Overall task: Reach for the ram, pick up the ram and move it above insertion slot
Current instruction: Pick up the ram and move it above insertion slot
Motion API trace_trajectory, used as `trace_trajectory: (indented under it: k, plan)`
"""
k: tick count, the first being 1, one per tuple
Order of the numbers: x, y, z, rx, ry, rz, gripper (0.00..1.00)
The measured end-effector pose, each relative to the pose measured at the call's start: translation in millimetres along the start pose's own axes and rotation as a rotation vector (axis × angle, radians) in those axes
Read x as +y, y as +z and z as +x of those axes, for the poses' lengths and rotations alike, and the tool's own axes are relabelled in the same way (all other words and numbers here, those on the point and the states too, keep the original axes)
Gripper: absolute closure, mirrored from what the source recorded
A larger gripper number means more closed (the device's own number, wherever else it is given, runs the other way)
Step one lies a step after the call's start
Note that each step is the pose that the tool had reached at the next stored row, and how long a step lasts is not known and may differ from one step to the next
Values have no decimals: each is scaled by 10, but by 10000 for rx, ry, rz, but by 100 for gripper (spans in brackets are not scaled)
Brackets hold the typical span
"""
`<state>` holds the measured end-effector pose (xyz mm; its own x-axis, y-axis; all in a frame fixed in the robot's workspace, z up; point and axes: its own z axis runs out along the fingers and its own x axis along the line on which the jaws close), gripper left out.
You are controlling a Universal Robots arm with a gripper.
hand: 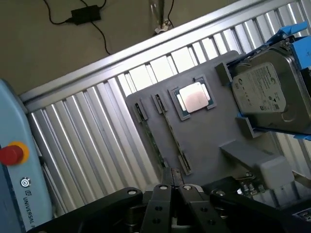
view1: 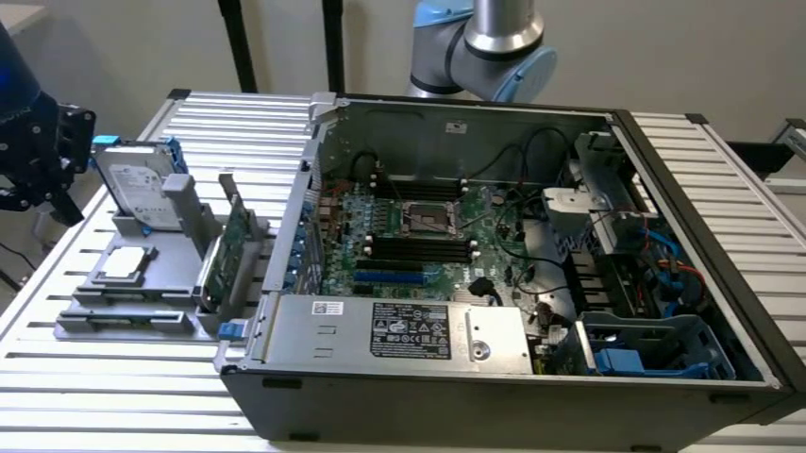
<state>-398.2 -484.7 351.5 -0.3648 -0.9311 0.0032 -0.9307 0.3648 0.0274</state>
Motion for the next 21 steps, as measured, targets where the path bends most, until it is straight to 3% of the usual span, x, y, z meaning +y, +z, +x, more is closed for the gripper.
trace_trajectory:
  k: [21]
  plan:
    - [0,8,0,100,-3819,26,89]
